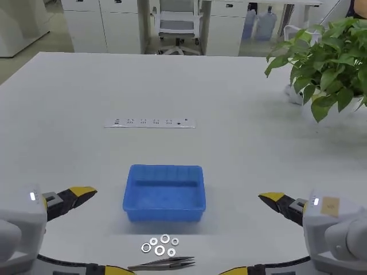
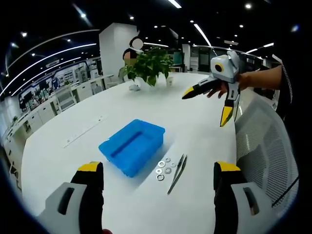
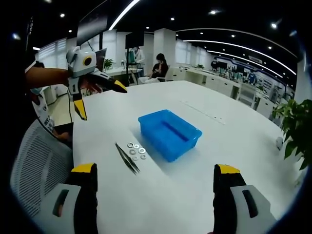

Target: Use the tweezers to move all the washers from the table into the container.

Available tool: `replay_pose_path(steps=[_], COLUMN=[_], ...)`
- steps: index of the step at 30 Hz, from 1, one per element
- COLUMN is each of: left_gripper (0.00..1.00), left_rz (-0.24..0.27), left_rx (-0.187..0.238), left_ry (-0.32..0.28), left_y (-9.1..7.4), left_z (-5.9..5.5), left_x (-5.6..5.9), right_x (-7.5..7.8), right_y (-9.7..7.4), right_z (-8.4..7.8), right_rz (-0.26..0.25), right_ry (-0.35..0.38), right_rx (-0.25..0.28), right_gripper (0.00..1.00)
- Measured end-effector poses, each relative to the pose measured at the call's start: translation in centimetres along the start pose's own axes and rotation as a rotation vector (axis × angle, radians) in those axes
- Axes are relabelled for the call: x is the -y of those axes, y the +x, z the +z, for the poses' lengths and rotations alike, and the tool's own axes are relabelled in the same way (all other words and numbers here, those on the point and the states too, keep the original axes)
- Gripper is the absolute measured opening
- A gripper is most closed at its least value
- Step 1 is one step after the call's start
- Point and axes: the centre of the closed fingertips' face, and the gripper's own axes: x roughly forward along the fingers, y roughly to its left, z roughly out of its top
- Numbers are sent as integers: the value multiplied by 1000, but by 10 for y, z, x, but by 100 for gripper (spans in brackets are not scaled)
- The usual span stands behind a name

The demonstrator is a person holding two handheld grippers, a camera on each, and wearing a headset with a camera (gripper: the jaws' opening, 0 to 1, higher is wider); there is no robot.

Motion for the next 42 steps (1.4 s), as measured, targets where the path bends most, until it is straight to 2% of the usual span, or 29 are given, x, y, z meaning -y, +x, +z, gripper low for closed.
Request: replay_pose_path(steps=[9, 42], left_gripper=[100, 99], left_rz=[-3, -23], left_rx=[-7, -27], left_ry=[4, 26], left_y=[0, 4], left_z=[-3, -5], left_x=[0, 0], right_x=[-1, 3], right_y=[1, 2], right_z=[-2, 1], right_rz=[5, 11], right_ry=[-10, -44], right_rx=[-15, -14], right_gripper=[100, 98])
